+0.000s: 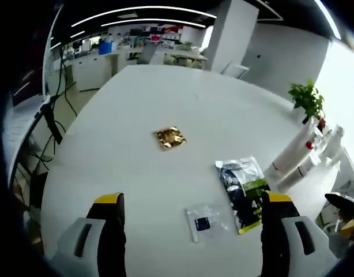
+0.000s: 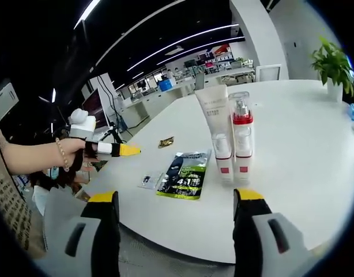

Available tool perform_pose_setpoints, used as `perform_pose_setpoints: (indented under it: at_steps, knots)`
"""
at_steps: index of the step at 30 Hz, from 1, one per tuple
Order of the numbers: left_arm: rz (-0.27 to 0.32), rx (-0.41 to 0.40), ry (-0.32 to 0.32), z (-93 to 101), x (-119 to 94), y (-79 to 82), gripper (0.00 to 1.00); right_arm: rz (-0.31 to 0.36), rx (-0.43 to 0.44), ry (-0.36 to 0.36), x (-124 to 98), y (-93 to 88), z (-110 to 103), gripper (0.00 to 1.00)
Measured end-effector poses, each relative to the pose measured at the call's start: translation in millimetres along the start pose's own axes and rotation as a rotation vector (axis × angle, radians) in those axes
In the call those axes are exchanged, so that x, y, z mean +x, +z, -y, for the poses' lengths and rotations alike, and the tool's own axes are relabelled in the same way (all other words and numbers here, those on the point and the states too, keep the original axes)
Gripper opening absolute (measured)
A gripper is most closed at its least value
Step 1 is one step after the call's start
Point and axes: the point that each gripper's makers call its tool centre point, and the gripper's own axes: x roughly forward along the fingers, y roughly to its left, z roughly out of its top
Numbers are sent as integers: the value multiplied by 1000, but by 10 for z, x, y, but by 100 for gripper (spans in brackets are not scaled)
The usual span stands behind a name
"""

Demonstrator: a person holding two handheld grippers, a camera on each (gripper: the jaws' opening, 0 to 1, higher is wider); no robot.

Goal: Arrange the skincare products in the storage area until every visible bottle or jar stands upright without overlapping.

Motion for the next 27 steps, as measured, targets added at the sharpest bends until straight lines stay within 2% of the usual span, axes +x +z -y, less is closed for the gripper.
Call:
perform_pose_setpoints:
  at_steps: [9, 16, 23, 27]
  knots:
    - [-55, -14, 38, -37, 470, 206, 97, -11, 13, -17, 6, -18, 44, 82]
    - [-91, -57, 130, -174, 824, 286, 97, -18, 27, -32, 6, -36, 80, 82]
    - [-120, -83, 185, -271, 1071, 322, 93, -24, 39, -54, 5, -50, 118, 81]
    - [-98, -99, 229, -341, 1158, 416, 91, -26, 45, -65, 4, -57, 141, 81]
